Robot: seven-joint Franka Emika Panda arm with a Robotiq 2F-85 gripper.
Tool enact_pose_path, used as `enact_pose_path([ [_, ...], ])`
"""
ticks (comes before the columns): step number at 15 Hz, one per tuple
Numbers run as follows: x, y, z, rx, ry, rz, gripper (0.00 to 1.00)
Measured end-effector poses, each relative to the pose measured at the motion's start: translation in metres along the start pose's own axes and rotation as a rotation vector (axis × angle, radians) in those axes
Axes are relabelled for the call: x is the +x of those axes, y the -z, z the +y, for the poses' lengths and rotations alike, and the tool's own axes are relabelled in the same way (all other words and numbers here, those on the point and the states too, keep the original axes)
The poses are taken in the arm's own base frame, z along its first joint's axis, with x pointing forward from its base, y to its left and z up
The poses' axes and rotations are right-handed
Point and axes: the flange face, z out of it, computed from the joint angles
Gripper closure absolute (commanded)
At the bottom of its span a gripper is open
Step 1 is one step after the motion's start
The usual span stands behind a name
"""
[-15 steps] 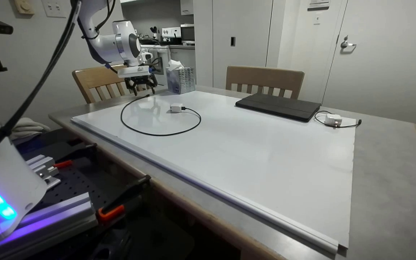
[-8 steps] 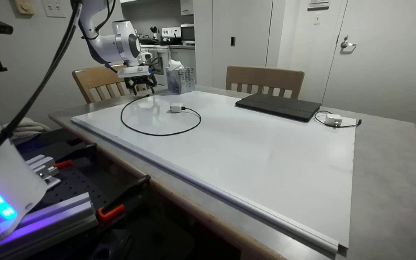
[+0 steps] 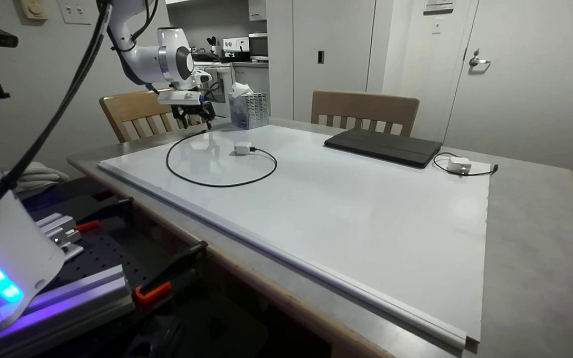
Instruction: Form a loose circle using the cable
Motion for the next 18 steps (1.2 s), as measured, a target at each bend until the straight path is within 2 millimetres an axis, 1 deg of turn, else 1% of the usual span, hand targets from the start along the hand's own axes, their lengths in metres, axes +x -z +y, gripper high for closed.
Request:
enact_pose_path([
  [6, 0.0009, 0.0000, 0.0119, 0.029, -0.105, -0.015, 0.00],
  [13, -0.0037, -0.0054, 0.0023, 0.072, -0.145, -0.044, 0.00],
  [17, -0.0038, -0.0067, 0.0030, 0.077, -0.161, -0.045, 0.00],
  [18, -0.0038, -0.0067, 0.0030, 0.077, -0.164, -0.045, 0.09],
])
